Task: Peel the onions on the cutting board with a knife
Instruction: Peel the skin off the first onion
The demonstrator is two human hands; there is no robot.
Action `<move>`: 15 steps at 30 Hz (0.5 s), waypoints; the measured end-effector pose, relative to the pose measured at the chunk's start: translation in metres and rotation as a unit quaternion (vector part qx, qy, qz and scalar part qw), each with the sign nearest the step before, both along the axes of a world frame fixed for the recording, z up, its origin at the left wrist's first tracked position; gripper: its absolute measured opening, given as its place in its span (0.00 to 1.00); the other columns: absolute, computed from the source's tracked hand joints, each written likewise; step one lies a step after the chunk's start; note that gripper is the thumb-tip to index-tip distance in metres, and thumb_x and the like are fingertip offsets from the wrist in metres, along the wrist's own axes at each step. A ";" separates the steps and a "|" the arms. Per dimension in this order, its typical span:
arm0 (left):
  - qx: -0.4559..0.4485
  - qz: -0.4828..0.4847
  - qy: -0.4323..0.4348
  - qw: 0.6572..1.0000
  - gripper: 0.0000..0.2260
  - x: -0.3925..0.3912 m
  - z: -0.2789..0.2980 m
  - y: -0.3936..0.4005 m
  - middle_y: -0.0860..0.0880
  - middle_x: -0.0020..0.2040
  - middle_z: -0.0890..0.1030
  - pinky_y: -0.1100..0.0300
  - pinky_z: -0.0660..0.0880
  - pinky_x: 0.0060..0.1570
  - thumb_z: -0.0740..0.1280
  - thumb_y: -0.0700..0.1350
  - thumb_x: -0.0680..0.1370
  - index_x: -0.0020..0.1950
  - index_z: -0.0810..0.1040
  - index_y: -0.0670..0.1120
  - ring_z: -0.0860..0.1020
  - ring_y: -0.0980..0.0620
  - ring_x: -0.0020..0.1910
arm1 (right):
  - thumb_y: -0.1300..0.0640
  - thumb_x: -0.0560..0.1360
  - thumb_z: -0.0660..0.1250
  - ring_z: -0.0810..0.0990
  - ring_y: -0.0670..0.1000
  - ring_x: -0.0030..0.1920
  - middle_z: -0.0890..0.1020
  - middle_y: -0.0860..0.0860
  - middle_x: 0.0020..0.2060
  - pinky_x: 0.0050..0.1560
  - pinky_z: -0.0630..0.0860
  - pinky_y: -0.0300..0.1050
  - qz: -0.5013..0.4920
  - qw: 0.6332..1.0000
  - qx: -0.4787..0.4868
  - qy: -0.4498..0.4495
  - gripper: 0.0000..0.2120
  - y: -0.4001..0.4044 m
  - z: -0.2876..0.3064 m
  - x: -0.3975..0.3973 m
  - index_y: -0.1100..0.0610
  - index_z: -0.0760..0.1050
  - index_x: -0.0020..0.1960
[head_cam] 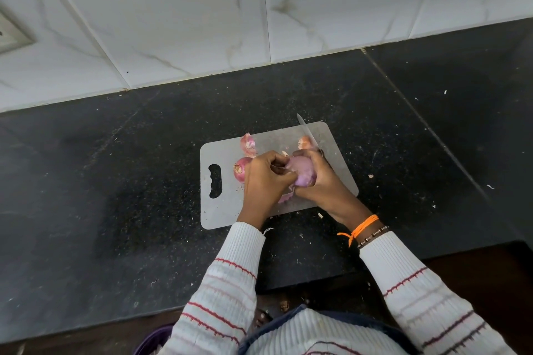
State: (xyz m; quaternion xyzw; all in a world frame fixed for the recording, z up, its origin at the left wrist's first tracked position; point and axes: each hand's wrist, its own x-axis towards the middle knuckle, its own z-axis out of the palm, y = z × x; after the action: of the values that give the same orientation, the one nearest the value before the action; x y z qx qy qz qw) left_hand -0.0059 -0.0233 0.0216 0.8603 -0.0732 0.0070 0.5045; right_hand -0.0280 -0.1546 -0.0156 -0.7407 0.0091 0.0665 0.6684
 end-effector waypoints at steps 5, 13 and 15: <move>-0.017 0.008 0.024 1.000 0.07 0.000 0.002 -0.001 0.51 0.35 0.80 0.73 0.73 0.31 0.72 0.31 0.67 0.43 0.81 0.40 0.76 0.62 0.31 | 0.58 0.64 0.74 0.74 0.54 0.62 0.71 0.55 0.62 0.58 0.77 0.49 -0.002 1.000 0.018 0.014 0.32 0.001 -0.004 -0.001 0.44 0.65 0.63; -0.226 0.029 0.138 0.964 0.13 0.002 0.008 0.010 0.49 0.45 0.83 0.60 0.78 0.43 0.64 0.28 0.71 0.46 0.82 0.43 0.80 0.55 0.42 | 0.59 0.62 0.72 0.68 0.53 0.68 0.64 0.54 0.70 0.66 0.70 0.55 -0.015 0.999 0.050 -0.001 0.35 -0.002 0.003 0.005 0.44 0.65 0.66; -0.276 0.016 0.169 0.946 0.13 0.000 0.012 0.006 0.49 0.49 0.82 0.64 0.78 0.43 0.66 0.31 0.73 0.54 0.80 0.43 0.79 0.54 0.46 | 0.62 0.62 0.72 0.66 0.54 0.69 0.62 0.53 0.72 0.67 0.69 0.56 -0.020 0.995 0.093 -0.007 0.35 -0.004 0.001 0.005 0.45 0.66 0.65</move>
State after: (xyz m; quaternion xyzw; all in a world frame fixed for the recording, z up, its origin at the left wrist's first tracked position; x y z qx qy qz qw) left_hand -0.0059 -0.0174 0.0339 0.6774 0.0314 -0.1104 0.7267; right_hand -0.0234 -0.1586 -0.0143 -0.6758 0.0133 0.0488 0.7354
